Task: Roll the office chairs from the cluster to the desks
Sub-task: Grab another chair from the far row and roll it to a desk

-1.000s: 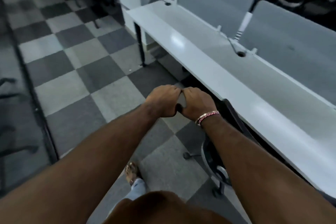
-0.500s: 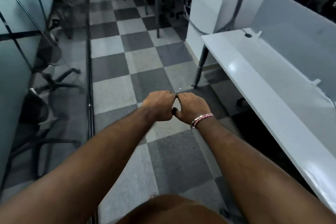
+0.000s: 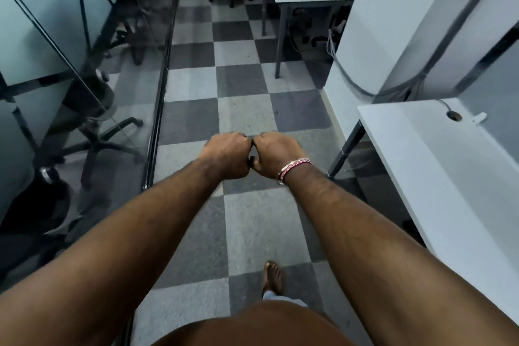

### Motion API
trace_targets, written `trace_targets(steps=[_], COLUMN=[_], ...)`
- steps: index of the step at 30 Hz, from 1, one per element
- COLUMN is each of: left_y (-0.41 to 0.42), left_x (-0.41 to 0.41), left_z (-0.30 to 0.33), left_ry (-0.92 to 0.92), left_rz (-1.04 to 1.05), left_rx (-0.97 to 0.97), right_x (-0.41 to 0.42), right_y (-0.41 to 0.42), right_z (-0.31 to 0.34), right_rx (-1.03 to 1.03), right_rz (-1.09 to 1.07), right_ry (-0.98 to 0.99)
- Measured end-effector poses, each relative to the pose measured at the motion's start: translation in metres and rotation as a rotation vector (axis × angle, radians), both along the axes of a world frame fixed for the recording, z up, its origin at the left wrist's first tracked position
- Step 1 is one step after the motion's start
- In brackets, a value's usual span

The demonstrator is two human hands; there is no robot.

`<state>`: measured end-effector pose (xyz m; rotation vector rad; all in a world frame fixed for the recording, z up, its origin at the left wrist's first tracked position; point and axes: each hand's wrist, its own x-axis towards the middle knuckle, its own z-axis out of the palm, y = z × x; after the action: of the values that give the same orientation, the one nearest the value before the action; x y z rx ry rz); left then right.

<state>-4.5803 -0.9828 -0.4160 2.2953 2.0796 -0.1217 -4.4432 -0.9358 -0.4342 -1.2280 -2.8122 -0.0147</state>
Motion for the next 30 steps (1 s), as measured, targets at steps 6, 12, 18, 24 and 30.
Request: trace_targets(steps=[6, 12, 18, 24, 30], left_y=[0.136, 0.266, 0.407, 0.553, 0.685], left_x=[-0.039, -0.101, -0.193, -0.297, -0.377], left_z=[0.026, 0.015, 0.001, 0.029, 0.027], left_ry=[0.008, 0.013, 0.015, 0.037, 0.069], left_rz=[0.103, 0.128, 0.137, 0.159, 0.162], left_rx=[0.024, 0.017, 0.023, -0.026, -0.038], right_x=[-0.047, -0.111, -0.207, -0.307, -0.388], right_y=[0.151, 0.283, 0.427, 0.564, 0.696], right_z=[0.026, 0.013, 0.004, 0.027, 0.025], right_rx=[0.035, 0.017, 0.032, 0.033, 0.046], right_rz=[0.087, 0.096, 0.095, 0.065, 0.076], right_ry=[-0.039, -0.049, -0.061, -0.023, -0.013])
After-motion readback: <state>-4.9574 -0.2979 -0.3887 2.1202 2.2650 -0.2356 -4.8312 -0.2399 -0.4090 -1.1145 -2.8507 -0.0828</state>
